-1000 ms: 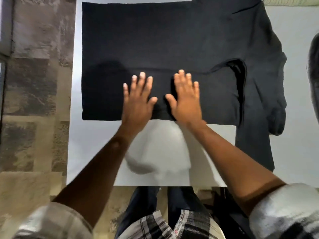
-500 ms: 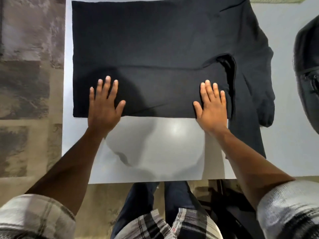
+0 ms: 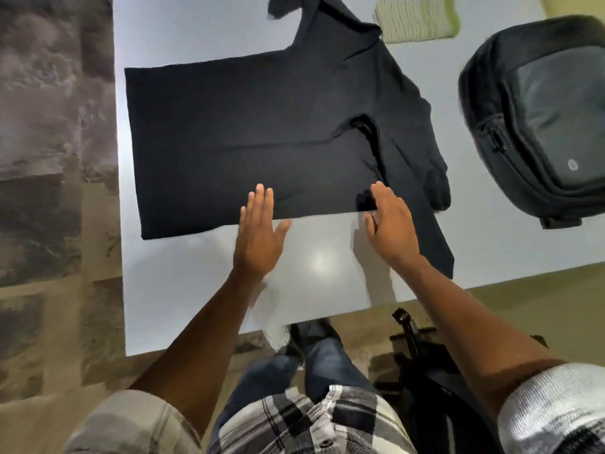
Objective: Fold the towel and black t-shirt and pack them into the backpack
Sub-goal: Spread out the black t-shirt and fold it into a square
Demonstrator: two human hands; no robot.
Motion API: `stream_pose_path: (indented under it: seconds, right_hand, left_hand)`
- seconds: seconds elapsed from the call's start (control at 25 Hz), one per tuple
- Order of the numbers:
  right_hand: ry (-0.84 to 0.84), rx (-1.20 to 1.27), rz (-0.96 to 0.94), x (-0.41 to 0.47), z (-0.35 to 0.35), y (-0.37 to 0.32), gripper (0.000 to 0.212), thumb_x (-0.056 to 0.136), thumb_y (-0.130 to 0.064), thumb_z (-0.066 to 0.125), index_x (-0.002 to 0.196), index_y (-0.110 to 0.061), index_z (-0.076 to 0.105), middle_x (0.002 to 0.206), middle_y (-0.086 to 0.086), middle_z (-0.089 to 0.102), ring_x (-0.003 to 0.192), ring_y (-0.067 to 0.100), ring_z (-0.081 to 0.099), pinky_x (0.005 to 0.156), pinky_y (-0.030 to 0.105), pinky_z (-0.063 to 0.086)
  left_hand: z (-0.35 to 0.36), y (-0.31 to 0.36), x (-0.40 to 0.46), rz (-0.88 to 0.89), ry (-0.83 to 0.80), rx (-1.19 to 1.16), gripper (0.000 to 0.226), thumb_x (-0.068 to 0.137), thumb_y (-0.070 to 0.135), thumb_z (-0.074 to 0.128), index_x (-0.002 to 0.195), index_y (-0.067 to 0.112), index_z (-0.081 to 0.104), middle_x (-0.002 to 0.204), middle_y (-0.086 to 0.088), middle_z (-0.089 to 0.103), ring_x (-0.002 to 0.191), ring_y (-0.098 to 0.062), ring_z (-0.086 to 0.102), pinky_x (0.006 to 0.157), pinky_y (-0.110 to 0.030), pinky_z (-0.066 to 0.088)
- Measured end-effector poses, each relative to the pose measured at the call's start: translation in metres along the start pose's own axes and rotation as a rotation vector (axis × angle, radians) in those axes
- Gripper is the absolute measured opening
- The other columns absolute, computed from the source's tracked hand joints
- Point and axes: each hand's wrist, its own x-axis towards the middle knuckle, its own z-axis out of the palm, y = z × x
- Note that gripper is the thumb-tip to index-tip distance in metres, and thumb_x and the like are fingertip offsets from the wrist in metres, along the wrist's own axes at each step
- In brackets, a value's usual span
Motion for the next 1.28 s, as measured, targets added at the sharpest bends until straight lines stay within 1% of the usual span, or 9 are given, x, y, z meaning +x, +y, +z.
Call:
stream_pose_path:
  seconds: [0.12,0.32,0.44,0.68,0.8,0.88,0.96,1.16,1.28]
  right_hand:
    - [0.06,0.02,0.077,-0.016,-0.01,0.015,0.041,0.095,-0.02,0.053,0.134,-0.014,0.043,0.123,0.006,0.055,0.109,0.025,0.055,0.099,0.043,0.047]
    - [0.062,0.049,0.367,-0.045,-0.021,0.051,0.059,0.094,-0.026,0.064,0.145,-0.011,0.038,0.147,0.012,0.048,0.135,0.033,0.047,0.113,0.048,0.041]
    - [0.055,0.057,0.563,-0.056,-0.025,0.074,0.052,0.09,-0.03,0.067,0.131,-0.011,0.044,0.129,0.013,0.057,0.117,0.035,0.058,0.098,0.047,0.05]
    - [-0.106,0.235,0.698,-0.069,-0.028,0.083,0.04,0.092,-0.025,0.067,0.12,-0.008,0.044,0.113,0.012,0.058,0.1,0.031,0.057,0.077,0.034,0.041]
    - [-0.156,0.341,0.732,-0.066,-0.021,0.075,0.034,0.092,-0.029,0.067,0.114,-0.01,0.048,0.098,0.004,0.054,0.092,0.024,0.052,0.077,0.033,0.039]
    - [-0.152,0.583,0.826,-0.065,-0.016,0.068,0.024,0.088,-0.033,0.068,0.095,-0.019,0.049,0.086,-0.004,0.049,0.089,0.021,0.05,0.075,0.033,0.043]
    - [-0.156,0.871,0.903,-0.061,-0.018,0.055,0.018,0.089,-0.028,0.068,0.086,-0.018,0.054,0.082,0.002,0.058,0.084,0.022,0.056,0.069,0.032,0.049]
    - [-0.222,1.164,0.894,-0.047,-0.032,0.014,0.008,0.096,-0.015,0.059,0.103,-0.015,0.064,0.099,0.006,0.071,0.086,0.018,0.063,0.068,0.028,0.05]
    - [-0.234,1.295,0.849,-0.034,-0.025,-0.01,0.018,0.095,-0.023,0.063,0.112,-0.017,0.066,0.106,0.005,0.072,0.089,0.018,0.064,0.075,0.029,0.053]
  left_hand:
    - [0.02,0.047,-0.001,0.047,-0.111,-0.101,0.069,0.101,0.051,0.037,0.159,0.017,0.022,0.168,-0.003,0.011,0.154,-0.024,0.017,0.122,-0.041,0.025]
    - [0.052,0.11,-0.009,0.263,-0.187,-0.122,0.041,0.101,0.037,0.053,0.138,0.02,0.059,0.157,0.0,0.041,0.142,-0.02,0.042,0.118,-0.036,0.033]
    - [0.071,0.14,-0.012,0.108,-0.385,-0.327,0.044,0.101,0.039,0.054,0.142,0.025,0.052,0.153,0.002,0.046,0.139,-0.019,0.045,0.115,-0.037,0.039]
    - [0.09,0.171,0.003,-0.25,-0.61,-0.522,0.074,0.089,0.052,0.058,0.151,0.017,0.036,0.153,-0.006,0.045,0.135,-0.03,0.048,0.11,-0.049,0.044]
    - [0.098,0.174,0.007,-0.227,-0.565,-0.532,0.05,0.082,0.048,0.063,0.106,0.004,0.065,0.102,-0.02,0.064,0.095,-0.038,0.062,0.086,-0.047,0.054]
    - [0.096,0.172,0.01,-0.266,-0.538,-0.604,0.036,0.082,0.043,0.071,0.077,0.007,0.064,0.071,-0.013,0.061,0.073,-0.03,0.059,0.067,-0.04,0.052]
    - [0.087,0.17,0.012,-0.361,-0.557,-0.681,0.031,0.085,0.038,0.075,0.085,0.008,0.069,0.077,-0.009,0.069,0.074,-0.023,0.063,0.064,-0.035,0.052]
    - [0.052,0.143,0.009,-0.574,-0.611,-1.167,0.038,0.09,0.029,0.073,0.123,0.013,0.064,0.113,-0.01,0.074,0.108,-0.025,0.07,0.098,-0.045,0.055]
    - [0.023,0.122,0.005,-0.612,-0.457,-1.356,0.041,0.091,0.018,0.072,0.13,0.012,0.061,0.117,-0.009,0.073,0.109,-0.026,0.07,0.101,-0.045,0.053]
